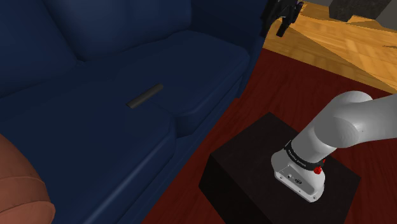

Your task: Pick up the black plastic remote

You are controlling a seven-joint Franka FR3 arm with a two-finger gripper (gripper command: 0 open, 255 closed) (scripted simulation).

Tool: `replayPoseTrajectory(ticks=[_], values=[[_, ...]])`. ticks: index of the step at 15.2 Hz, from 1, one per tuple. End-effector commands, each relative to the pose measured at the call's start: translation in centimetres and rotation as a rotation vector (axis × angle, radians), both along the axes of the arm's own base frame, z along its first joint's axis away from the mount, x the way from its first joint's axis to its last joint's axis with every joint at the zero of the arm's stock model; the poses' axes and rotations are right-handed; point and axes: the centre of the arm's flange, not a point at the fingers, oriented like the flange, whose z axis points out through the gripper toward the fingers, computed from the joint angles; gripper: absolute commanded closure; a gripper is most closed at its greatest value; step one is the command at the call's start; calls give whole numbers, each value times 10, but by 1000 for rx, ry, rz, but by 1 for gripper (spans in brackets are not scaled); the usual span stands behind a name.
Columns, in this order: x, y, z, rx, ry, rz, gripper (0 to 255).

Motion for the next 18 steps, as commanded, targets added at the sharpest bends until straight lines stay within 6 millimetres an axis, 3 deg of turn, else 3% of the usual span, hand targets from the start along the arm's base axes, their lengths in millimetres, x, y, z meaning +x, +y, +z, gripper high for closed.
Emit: replayPoseTrajectory(ticks=[1, 9, 18], values=[[0, 0, 0, 0, 0, 0, 0], [26, 96, -46, -31, 20, -209, 0], [77, 193, -102, -67, 43, -444, 0]])
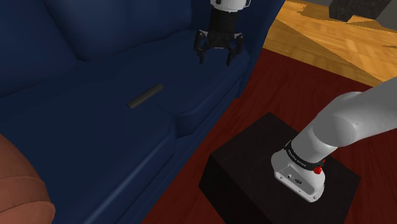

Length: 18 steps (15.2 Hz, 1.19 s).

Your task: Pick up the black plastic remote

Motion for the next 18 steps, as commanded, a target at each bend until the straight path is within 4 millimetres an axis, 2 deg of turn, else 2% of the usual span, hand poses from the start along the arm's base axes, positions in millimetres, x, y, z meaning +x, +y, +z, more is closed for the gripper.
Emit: replayPoseTrajectory(ticks=[1, 10, 18], values=[[14, 20, -15, -6, 4, -57, 0], [87, 99, -76, -42, 26, -292, 0], [164, 151, -134, -73, 46, -501, 0]])
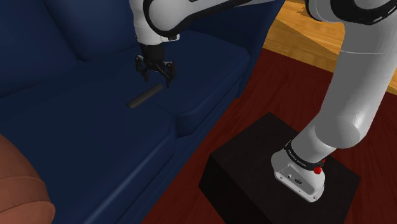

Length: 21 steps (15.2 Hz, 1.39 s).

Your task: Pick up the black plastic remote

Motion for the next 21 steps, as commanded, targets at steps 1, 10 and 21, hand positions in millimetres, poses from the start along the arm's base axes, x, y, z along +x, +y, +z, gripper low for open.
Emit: replayPoseTrajectory(ticks=[1, 10, 21], values=[[20, 12, -15, -10, 5, -57, 0], [67, 32, -70, -28, 16, -174, 0], [69, 32, -88, -28, 16, -174, 255]])
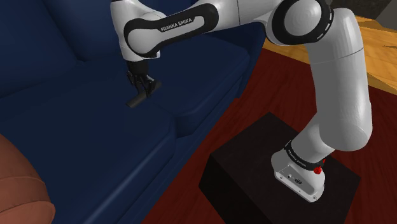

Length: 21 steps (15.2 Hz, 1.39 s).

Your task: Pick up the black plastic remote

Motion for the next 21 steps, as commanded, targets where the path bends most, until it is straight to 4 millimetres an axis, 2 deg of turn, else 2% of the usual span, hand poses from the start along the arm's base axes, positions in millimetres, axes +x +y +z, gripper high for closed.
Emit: replayPoseTrajectory(ticks=[1, 4, 19, 21], values=[[-2, -1, -5, -8, 12, 1, 255], [-3, -1, -7, -7, 12, 1, 255], [-3, -1, 72, -7, 12, 1, 255], [-3, -1, 73, -7, 12, 1, 255]])
